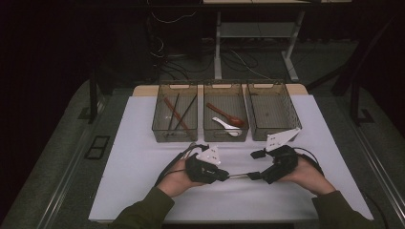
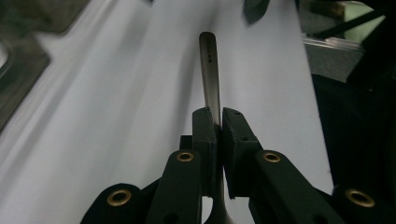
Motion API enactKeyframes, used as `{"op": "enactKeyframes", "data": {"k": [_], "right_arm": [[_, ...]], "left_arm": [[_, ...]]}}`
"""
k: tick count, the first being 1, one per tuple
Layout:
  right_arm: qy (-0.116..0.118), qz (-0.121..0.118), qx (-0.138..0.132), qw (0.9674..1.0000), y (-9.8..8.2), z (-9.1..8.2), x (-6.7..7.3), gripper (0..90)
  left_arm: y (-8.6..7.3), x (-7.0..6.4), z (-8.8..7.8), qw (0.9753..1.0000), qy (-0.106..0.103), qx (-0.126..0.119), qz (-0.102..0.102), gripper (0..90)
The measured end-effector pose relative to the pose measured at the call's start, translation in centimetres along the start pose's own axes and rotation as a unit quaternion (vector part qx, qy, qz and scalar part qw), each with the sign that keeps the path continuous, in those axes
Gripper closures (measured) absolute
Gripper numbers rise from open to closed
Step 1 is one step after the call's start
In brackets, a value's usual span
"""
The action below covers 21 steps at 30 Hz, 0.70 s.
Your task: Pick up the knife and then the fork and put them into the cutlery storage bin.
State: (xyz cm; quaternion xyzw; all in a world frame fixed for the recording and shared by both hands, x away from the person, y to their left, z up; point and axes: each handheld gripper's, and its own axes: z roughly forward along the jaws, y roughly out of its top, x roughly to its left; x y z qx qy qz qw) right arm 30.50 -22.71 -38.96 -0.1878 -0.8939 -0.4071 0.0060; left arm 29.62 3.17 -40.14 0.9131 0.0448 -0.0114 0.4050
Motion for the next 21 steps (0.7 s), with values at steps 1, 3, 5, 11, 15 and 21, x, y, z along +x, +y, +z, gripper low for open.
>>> {"op": "enactKeyframes", "data": {"k": [1,3,5,11,15,21], "right_arm": [[0.009,0.000,0.005,0.9999,0.1,0.3,0.0,24.1],[0.023,-0.008,0.018,0.9996,0.1,0.9,0.0,27.5],[0.039,-0.028,0.031,0.9984,0.0,1.4,-0.1,30.5],[0.087,-0.038,0.061,0.9936,-0.2,2.1,0.0,47.0],[0.102,-0.043,0.077,0.9909,-0.3,2.8,-0.1,57.8],[0.121,-0.047,0.101,0.9864,-0.5,3.5,0.1,70.7]], "left_arm": [[0.3,0.0,0.2,1.0000,-0.005,0.000,0.004,83.7],[0.7,0.0,0.7,0.9998,-0.013,0.002,0.011,83.7],[1.1,0.1,0.9,0.9996,-0.020,0.005,0.018,83.7],[1.3,0.0,1.0,0.9993,-0.032,0.002,0.019,83.7],[1.4,-0.2,1.0,0.9990,-0.038,0.004,0.024,83.7],[1.6,-0.5,1.3,0.9983,-0.045,0.012,0.035,83.7]]}}
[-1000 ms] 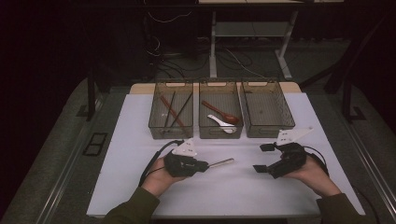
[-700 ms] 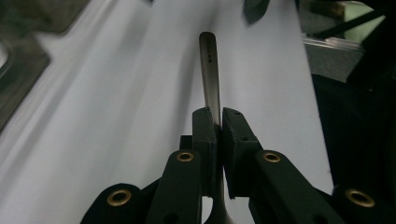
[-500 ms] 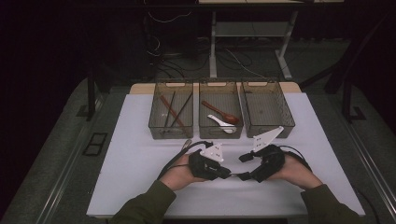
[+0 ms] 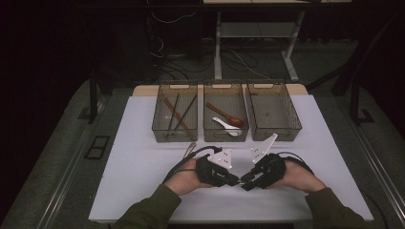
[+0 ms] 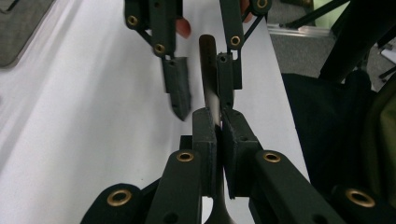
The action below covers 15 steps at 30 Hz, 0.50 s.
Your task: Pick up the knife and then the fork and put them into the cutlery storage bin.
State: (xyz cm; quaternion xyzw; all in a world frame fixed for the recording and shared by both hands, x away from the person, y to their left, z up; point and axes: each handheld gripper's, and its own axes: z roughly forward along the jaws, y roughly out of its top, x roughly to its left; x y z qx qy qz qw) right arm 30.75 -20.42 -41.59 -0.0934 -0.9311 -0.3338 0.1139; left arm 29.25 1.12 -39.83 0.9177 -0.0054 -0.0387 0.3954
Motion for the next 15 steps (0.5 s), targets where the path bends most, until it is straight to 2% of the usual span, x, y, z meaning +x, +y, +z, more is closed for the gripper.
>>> {"op": "enactKeyframes", "data": {"k": [2,7,8,10,11,13,15], "right_arm": [[0.008,-0.005,0.004,0.9999,0.02,0.12,0.07,76.7],[0.022,-0.010,0.013,0.9996,0.11,0.28,0.46,80.0],[0.017,-0.020,0.018,0.9995,0.09,0.33,0.38,80.4],[0.022,-0.011,0.019,0.9995,0.14,0.49,0.65,81.4],[0.023,-0.011,0.021,0.9995,0.15,0.52,0.65,85.7],[0.020,-0.009,0.028,0.9994,0.14,0.57,0.66,86.3],[0.006,-0.018,0.031,0.9993,0.04,0.64,0.39,86.3]], "left_arm": [[-0.02,-0.01,0.05,1.0000,-0.001,-0.001,-0.001,83.7],[-0.06,-0.15,0.25,1.0000,-0.009,0.003,0.003,83.6],[-0.09,-0.14,0.31,0.9999,-0.010,0.003,0.005,83.6],[-0.15,-0.17,0.35,0.9999,-0.010,0.004,0.003,83.1],[-0.17,-0.12,0.30,1.0000,-0.007,0.002,0.004,83.0],[-0.23,-0.04,0.09,1.0000,-0.002,-0.007,-0.001,75.8],[-0.38,0.15,-0.26,0.9998,0.008,-0.016,-0.008,71.1]]}}
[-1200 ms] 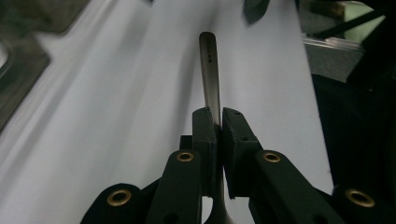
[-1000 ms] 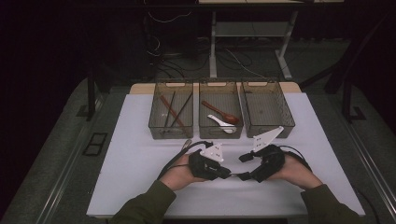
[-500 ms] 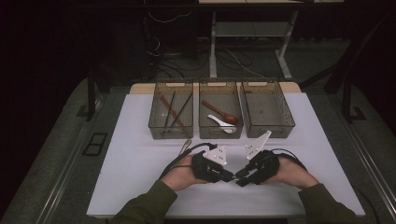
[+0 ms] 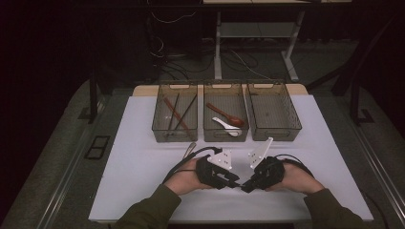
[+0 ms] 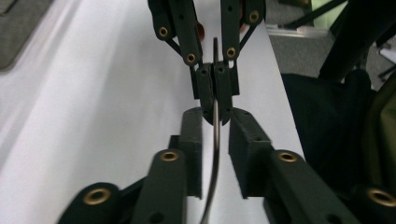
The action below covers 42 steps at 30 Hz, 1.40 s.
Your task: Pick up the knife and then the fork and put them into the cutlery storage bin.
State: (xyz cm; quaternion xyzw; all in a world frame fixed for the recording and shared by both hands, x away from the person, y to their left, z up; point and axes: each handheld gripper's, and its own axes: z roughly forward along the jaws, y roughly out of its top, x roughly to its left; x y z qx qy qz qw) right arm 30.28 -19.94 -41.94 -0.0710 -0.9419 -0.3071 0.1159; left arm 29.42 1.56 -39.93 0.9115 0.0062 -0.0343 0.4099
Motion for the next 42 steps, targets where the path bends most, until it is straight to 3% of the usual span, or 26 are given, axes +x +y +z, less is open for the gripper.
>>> {"op": "enactKeyframes", "data": {"k": [6,7,11,13,18,23,30,38,42], "right_arm": [[-0.041,0.017,-0.003,0.9990,-0.5,-0.7,-0.5,86.2],[-0.049,0.025,-0.003,0.9985,-0.6,-1.0,-0.5,86.2],[-0.084,0.041,-0.009,0.9956,-1.2,-2.1,-1.0,86.2],[-0.097,0.048,-0.015,0.9940,-1.5,-2.8,-1.2,86.2],[-0.129,0.071,-0.024,0.9888,-2.1,-4.5,-1.6,86.2],[-0.164,0.100,-0.043,0.9805,-2.4,-6.6,-1.9,86.1],[-0.214,0.152,-0.088,0.9610,-2.8,-9.9,-3.3,86.1],[-0.264,0.203,-0.112,0.9364,-3.1,-13.4,-5.9,86.2],[-0.281,0.228,-0.126,0.9236,-3.4,-14.4,-7.5,86.1]], "left_arm": [[-1.5,0.7,-1.7,0.9981,0.026,-0.039,-0.040,55.6],[-1.8,0.7,-2.0,0.9969,0.034,-0.048,-0.053,53.0],[-2.8,0.8,-3.4,0.9928,0.066,-0.067,-0.074,45.2],[-3.3,0.6,-4.0,0.9901,0.087,-0.074,-0.082,39.2],[-4.7,-0.2,-5.3,0.9820,0.129,-0.086,-0.109,35.4],[-6.3,-0.9,-6.1,0.9725,0.168,-0.083,-0.139,30.9],[-8.7,-1.6,-6.9,0.9585,0.206,-0.081,-0.179,22.4],[-10.5,-2.5,-7.9,0.9491,0.231,-0.076,-0.200,13.1],[-11.3,-2.7,-8.5,0.9413,0.249,-0.082,-0.213,8.5]]}}
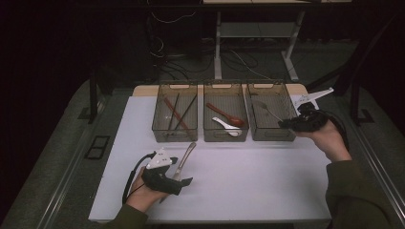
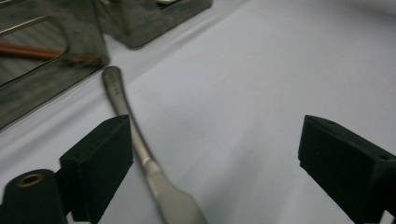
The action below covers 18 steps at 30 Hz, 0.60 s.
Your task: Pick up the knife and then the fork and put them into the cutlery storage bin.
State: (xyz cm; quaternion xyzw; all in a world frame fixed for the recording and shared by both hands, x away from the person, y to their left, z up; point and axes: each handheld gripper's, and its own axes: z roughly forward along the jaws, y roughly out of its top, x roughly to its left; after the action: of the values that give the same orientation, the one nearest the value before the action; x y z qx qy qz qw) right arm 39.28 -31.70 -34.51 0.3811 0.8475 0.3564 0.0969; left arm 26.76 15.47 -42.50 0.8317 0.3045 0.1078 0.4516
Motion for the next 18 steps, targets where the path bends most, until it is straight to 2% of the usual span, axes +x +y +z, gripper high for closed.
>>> {"op": "enactKeyframes", "data": {"k": [5,12,18], "right_arm": [[-0.029,0.022,0.007,0.9993,0.8,0.6,-1.7,86.1],[-0.059,0.048,0.021,0.9969,1.3,2.0,-3.7,86.1],[-0.066,0.060,0.036,0.9954,1.2,3.2,-4.6,86.1]], "left_arm": [[-0.4,0.2,-0.2,1.0000,0.006,-0.002,-0.005,1.5],[-0.5,0.3,-0.3,1.0000,0.006,-0.004,-0.003,0.6],[-0.5,0.3,-0.4,1.0000,0.005,-0.007,-0.002,0.8]]}}
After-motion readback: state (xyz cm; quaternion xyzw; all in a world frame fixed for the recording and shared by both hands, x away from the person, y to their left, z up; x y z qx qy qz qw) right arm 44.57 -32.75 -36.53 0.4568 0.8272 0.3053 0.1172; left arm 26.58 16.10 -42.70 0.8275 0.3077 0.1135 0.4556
